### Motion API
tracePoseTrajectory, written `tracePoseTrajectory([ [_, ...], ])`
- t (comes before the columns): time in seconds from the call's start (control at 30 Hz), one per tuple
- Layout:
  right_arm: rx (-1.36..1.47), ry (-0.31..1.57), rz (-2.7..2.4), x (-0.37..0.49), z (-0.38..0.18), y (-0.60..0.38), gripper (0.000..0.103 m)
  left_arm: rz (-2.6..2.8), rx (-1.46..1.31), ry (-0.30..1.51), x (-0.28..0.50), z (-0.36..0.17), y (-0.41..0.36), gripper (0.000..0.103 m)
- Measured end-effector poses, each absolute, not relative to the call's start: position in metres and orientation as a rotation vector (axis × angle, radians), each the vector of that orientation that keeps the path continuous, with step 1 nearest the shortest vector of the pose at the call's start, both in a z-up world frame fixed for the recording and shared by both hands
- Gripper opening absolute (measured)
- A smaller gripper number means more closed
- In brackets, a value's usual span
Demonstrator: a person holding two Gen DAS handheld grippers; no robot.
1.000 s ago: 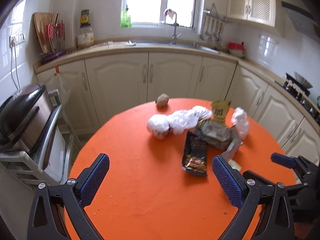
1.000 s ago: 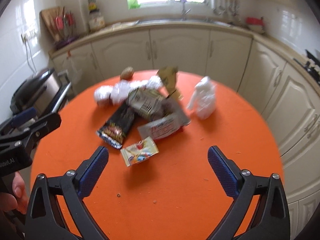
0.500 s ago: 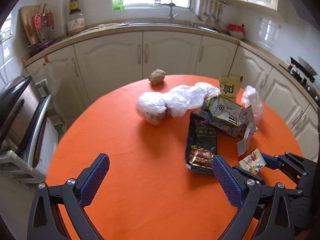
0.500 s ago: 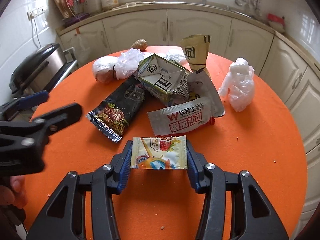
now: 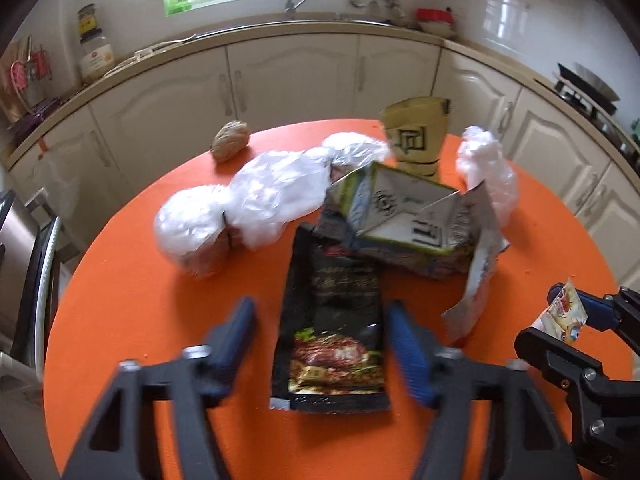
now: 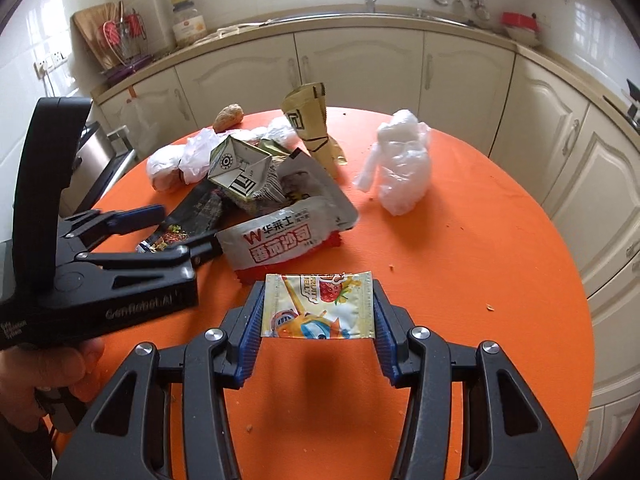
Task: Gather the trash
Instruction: 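Grasp the dark snack wrapper with the left tool while the right tool grasps the small printed packet, then carry the dark wrapper and printed packet with both tools to the blue bin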
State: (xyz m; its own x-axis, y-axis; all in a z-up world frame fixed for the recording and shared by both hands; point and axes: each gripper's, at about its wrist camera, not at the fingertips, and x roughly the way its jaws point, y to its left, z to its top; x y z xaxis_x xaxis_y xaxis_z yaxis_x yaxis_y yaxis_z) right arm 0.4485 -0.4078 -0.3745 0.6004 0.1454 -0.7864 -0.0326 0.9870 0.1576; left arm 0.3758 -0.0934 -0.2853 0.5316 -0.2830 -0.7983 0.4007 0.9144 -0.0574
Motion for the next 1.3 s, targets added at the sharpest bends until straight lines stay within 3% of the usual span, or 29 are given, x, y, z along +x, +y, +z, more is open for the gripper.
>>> tracePoseTrajectory([
  [0.03, 0.138, 0.92, 0.102, 0.447, -0.373, -0.409, 0.049, -0.427, 0.131, 0.93, 0.38, -0.286, -0.096, 0.028],
  [0.23, 0.158, 0.898, 0.089, 0.43, -0.362, -0.417, 0.049, -0.481, 0.095, 0.932, 0.392, -0.289, -0.097, 0.016],
  [0.47, 0.185, 0.86, 0.068, 0.4, -0.342, -0.433, 0.049, -0.465, 0.063, 0.898, 0.389, -0.285, -0.087, 0.014],
  [0.73, 0.197, 0.779, 0.035, 0.359, -0.307, -0.447, 0.049, -0.497, 0.054, 0.785, 0.347, -0.246, -0.094, 0.014],
  [1.3, 0.243, 0.598, -0.205, 0.222, -0.236, -0.552, 0.049, -0.805, 0.118, 0.573, 0.185, -0.179, -0.168, 0.014],
])
